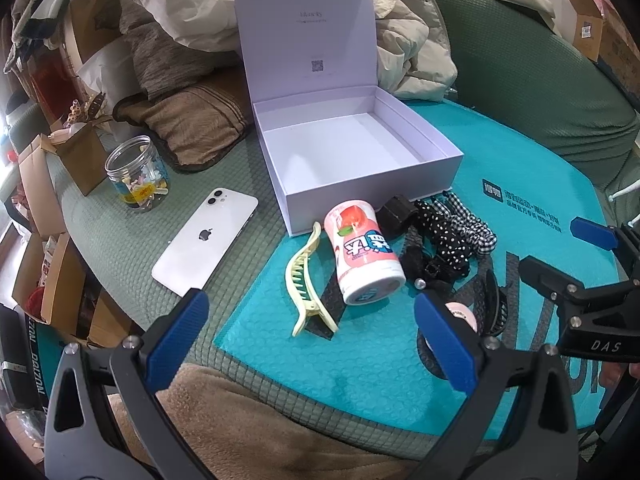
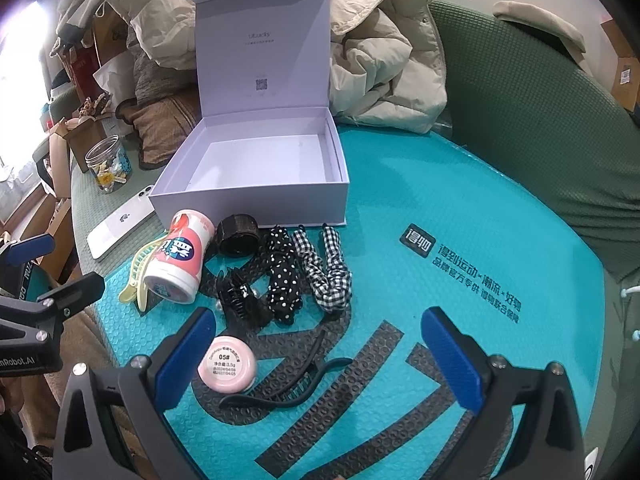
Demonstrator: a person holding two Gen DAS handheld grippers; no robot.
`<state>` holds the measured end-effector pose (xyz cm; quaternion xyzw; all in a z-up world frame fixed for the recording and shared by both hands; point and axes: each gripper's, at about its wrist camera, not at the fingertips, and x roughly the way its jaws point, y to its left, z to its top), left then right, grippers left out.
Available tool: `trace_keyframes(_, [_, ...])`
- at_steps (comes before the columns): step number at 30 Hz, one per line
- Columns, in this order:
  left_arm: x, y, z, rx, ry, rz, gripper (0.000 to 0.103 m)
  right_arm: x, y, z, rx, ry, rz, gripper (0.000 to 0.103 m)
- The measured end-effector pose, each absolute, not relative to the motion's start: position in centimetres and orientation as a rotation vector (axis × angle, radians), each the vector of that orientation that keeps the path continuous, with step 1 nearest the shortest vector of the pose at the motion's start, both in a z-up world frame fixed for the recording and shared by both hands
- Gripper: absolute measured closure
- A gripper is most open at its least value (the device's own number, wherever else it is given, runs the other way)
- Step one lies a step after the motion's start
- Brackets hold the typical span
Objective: Organize objects
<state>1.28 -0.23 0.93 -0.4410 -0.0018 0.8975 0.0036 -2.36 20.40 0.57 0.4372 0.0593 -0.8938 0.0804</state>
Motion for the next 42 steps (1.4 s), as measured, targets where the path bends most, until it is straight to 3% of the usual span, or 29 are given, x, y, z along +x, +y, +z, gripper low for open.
trace_keyframes(27, [3.2,-0.5,1.5,-1.364,-0.035,2.82,0.0,-1.0,20.0,1.0,1.263,0.18,-2.646,0.0])
trace_keyframes(42, [4.6,-0.8,-0.8,-1.434,-0.062,2.768,0.0,1.3,20.7,-0.9,1.308,0.148,-2.604,0.001])
